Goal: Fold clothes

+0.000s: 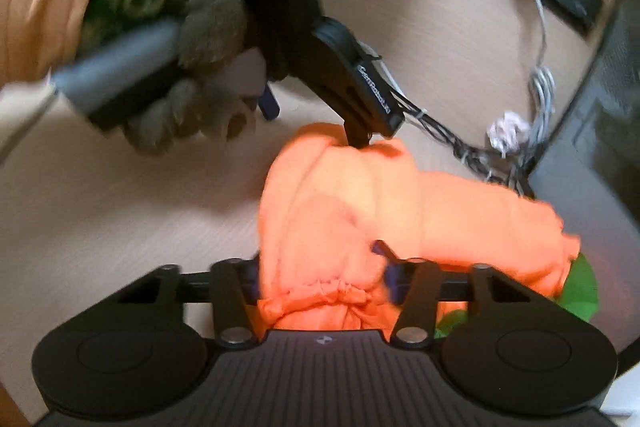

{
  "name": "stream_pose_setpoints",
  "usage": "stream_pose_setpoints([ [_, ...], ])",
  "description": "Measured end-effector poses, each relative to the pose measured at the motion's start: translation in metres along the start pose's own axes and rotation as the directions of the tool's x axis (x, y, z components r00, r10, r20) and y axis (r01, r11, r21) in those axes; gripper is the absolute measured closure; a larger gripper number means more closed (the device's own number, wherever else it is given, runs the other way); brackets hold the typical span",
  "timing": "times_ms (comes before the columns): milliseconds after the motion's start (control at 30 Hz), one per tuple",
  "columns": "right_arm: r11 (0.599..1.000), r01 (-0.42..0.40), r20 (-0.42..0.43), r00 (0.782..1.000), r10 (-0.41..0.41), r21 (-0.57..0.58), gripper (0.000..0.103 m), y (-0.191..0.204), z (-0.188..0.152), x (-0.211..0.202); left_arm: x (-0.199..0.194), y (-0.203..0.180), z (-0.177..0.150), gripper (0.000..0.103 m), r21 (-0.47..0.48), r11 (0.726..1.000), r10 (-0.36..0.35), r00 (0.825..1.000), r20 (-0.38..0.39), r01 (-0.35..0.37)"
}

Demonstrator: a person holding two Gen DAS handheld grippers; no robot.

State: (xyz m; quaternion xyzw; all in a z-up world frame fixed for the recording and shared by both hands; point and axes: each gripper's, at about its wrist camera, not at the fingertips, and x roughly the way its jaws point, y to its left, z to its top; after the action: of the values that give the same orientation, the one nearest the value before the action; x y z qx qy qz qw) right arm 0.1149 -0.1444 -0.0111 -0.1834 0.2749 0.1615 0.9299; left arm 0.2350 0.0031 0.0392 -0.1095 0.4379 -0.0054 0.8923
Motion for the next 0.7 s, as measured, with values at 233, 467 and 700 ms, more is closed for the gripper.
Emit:
stream_pose_setpoints([
  [233,0.623,-0.297,0.190,0.954,0.233,0.723,0.069,-0.126,-0.022,-0.037,-0.062,0.043,0.003,0.000,-0.217,0.928,-0.269,0.948,0.168,0.302],
  [467,0.583,-0.198,0.156,0.980,0.122,0.788,0.063,-0.151,-0.065,-0.047,-0.041,-0.024,0.000,0.000,-0.025,0.943,-0.329,0.942,0.063,0.331],
  [700,0.902,-0.073,0.123,0.992,0.022,0.426,0.030,-0.112,-0.033,-0.048,-0.013,-0.056,-0.003,0.000,-0.034,0.970,-0.241,0.970,0.021,0.242],
])
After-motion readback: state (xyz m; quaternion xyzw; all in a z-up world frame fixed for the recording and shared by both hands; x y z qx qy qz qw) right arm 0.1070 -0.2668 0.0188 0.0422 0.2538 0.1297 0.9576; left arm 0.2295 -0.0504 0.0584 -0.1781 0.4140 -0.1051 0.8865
